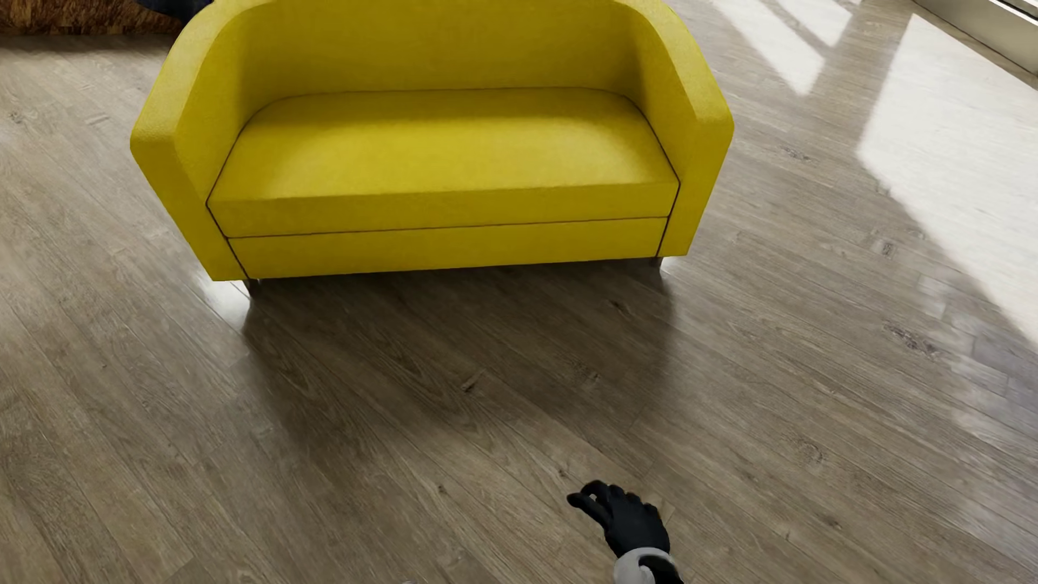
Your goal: Move towards sofa
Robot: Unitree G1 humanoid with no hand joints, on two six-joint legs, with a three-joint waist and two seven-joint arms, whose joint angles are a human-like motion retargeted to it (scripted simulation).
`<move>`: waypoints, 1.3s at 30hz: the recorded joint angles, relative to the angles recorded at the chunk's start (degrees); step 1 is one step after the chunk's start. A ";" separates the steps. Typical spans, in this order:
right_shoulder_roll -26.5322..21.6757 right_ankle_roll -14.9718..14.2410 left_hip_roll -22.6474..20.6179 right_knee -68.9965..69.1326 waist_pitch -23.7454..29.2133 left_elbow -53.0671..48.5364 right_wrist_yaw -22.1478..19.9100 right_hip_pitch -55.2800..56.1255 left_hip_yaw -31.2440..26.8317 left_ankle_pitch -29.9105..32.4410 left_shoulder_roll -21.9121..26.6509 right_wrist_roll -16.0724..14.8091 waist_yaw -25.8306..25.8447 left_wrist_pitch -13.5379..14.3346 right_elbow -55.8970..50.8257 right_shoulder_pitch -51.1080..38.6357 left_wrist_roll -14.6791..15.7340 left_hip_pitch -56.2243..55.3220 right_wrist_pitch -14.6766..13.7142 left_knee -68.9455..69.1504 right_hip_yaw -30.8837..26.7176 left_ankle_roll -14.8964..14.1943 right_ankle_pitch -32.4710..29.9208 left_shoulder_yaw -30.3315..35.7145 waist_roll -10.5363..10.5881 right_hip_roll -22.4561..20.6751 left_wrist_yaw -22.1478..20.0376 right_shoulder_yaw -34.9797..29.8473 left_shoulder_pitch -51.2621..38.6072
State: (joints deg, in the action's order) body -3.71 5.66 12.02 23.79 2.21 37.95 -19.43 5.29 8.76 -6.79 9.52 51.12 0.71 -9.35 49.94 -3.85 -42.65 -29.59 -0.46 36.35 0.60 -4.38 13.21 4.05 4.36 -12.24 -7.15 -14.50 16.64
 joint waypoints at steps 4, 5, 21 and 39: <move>0.50 -0.26 -3.03 -3.12 -0.66 1.09 -0.38 -7.72 0.05 2.20 -0.58 -1.86 -0.64 0.43 -3.12 -2.28 -3.04 0.50 -1.09 -24.92 -3.03 -7.46 2.23 -0.06 -0.39 -0.33 2.41 -2.63 -0.23; 0.54 -0.48 -3.49 -3.06 -0.90 1.10 -0.50 -9.58 0.11 4.47 -1.24 -2.06 -0.79 0.45 -3.04 -2.18 -2.93 0.94 -0.81 -24.49 -3.59 -4.97 2.40 -0.70 -0.49 -0.03 2.20 -3.08 -0.24; -7.20 -9.60 -19.90 32.19 -1.50 6.41 4.91 21.23 8.63 -4.20 -7.15 -7.81 0.14 3.56 -2.62 12.23 -5.70 21.18 7.99 -14.40 -1.59 7.69 -4.14 -1.75 -9.94 20.08 -1.12 4.15 -10.58; -2.05 -3.24 -16.95 -6.33 -3.43 12.16 8.71 6.44 -10.62 4.00 -4.05 -4.60 3.67 -0.18 -4.04 5.85 -5.96 33.77 6.40 -15.94 -5.39 -4.66 -12.06 7.33 -5.84 11.58 3.92 4.96 -7.84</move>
State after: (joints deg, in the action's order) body -5.76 2.42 -4.93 17.46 -1.22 50.11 -10.71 11.73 -1.86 -2.79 5.47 46.52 4.38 -9.53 45.90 2.00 -48.61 4.18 5.94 20.41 -4.79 -9.04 1.15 11.38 -1.49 -0.66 -3.24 -9.54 8.81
